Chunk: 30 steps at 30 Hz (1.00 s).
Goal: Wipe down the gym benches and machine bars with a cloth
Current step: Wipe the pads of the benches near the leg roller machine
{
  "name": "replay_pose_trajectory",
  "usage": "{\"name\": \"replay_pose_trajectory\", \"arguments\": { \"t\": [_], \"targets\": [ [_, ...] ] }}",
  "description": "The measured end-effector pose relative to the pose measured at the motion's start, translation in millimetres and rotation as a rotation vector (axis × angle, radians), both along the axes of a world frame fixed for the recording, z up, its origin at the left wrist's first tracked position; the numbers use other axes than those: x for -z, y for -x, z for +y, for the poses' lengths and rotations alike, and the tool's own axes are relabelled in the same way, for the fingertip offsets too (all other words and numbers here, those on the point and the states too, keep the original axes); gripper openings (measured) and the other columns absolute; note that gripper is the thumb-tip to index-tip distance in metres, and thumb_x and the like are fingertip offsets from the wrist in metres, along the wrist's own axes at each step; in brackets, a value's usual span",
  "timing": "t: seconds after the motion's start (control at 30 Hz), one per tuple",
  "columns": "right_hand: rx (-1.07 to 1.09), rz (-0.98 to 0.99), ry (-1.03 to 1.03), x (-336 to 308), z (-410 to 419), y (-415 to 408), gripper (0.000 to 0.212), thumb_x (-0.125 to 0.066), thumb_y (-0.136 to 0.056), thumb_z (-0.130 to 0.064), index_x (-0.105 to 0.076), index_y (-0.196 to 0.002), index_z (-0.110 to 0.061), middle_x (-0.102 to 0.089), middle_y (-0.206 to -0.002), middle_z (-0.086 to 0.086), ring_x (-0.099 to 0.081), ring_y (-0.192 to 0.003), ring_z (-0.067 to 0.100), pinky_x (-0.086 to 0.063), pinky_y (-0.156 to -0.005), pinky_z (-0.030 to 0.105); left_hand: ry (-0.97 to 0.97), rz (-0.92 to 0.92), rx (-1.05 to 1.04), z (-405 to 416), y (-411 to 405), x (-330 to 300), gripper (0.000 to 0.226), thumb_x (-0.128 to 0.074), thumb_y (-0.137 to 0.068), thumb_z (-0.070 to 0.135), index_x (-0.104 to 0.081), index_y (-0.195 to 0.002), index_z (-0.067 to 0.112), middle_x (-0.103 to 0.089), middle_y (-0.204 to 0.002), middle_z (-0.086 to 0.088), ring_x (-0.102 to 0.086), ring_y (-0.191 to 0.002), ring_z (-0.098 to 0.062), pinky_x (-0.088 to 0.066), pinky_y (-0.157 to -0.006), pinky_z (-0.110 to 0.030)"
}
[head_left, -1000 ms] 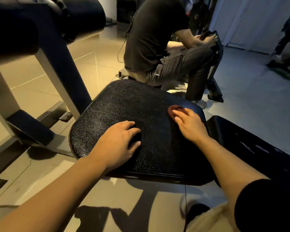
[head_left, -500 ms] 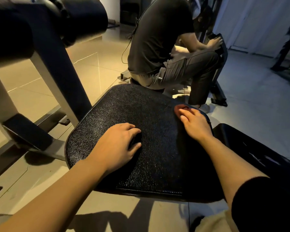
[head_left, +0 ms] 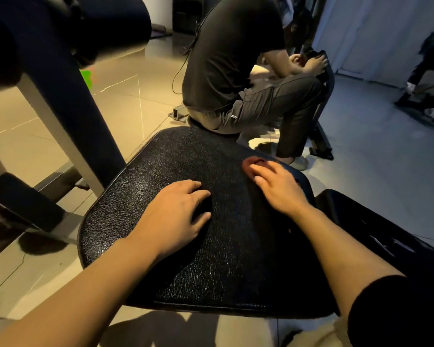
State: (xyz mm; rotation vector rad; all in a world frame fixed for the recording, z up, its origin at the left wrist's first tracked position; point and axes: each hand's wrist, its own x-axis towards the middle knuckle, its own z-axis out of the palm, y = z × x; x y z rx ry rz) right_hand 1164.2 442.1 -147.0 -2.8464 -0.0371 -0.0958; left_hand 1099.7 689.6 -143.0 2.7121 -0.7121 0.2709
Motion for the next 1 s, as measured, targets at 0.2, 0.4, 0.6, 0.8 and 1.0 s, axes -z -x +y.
{"name": "replay_pose_trajectory", "arguments": {
  "t": [0.2,0.4,0.6,0.8,1.0],
  "targets": [
    [-0.191,-0.013,0.04,1.3,63.1,2.3,0.044,-0.035,-0.104,-0.041,-0.033,-0.147,-0.044,-0.015,-0.162,0.007,-0.008,-0.149,0.03,-0.006,-0.122,0.04,-0.065,-0.012,-0.064,19.3,-11.7,-1.5,0.049,-0.062,-0.089,0.043,-0.059,-0.13,0.014,-0.055,-0.136,-0.008,-0.044,-0.132,-0.026,-0.029,-0.112,-0.035],
    [-0.368,-0.053,-0.033,1.1,68.7,-20.8,0.041,-0.039,-0.103,-0.039,-0.04,-0.144,-0.042,-0.023,-0.159,0.003,-0.015,-0.148,0.023,-0.014,-0.121,0.038,-0.058,0.01,-0.152,52.6,-17.2,-12.3,0.049,-0.057,-0.09,0.045,-0.061,-0.127,0.014,-0.058,-0.133,-0.008,-0.046,-0.13,-0.027,-0.03,-0.112,-0.038],
    [-0.26,-0.067,0.005,0.4,114.5,-66.1,0.042,-0.035,-0.104,-0.037,-0.04,-0.146,-0.038,-0.023,-0.159,0.012,-0.015,-0.147,0.03,-0.011,-0.121,0.038,-0.075,0.046,-0.143,76.7,-13.4,-12.7,0.053,-0.049,-0.094,0.05,-0.047,-0.14,0.025,-0.042,-0.146,0.003,-0.032,-0.137,-0.014,-0.024,-0.116,-0.029],
    [-0.615,-0.068,-0.065,1.9,135.7,-36.6,0.041,-0.038,-0.103,-0.041,-0.04,-0.143,-0.046,-0.021,-0.16,-0.003,-0.012,-0.149,0.017,-0.014,-0.121,0.038,-0.09,0.08,-0.161,88.9,-12.4,-14.2,0.055,-0.045,-0.095,0.05,-0.035,-0.146,0.03,-0.031,-0.153,0.007,-0.026,-0.139,-0.01,-0.018,-0.115,-0.024],
    [-0.408,-0.06,-0.029,-4.0,127.2,-109.7,0.04,-0.038,-0.104,-0.032,-0.045,-0.144,-0.031,-0.029,-0.157,0.008,-0.022,-0.145,0.025,-0.016,-0.119,0.037,-0.08,0.113,-0.153,97.2,-10.1,-12.4,0.058,-0.044,-0.097,0.049,-0.026,-0.149,0.034,-0.02,-0.157,0.009,-0.016,-0.143,-0.009,-0.015,-0.115,-0.023]
  ]
}}
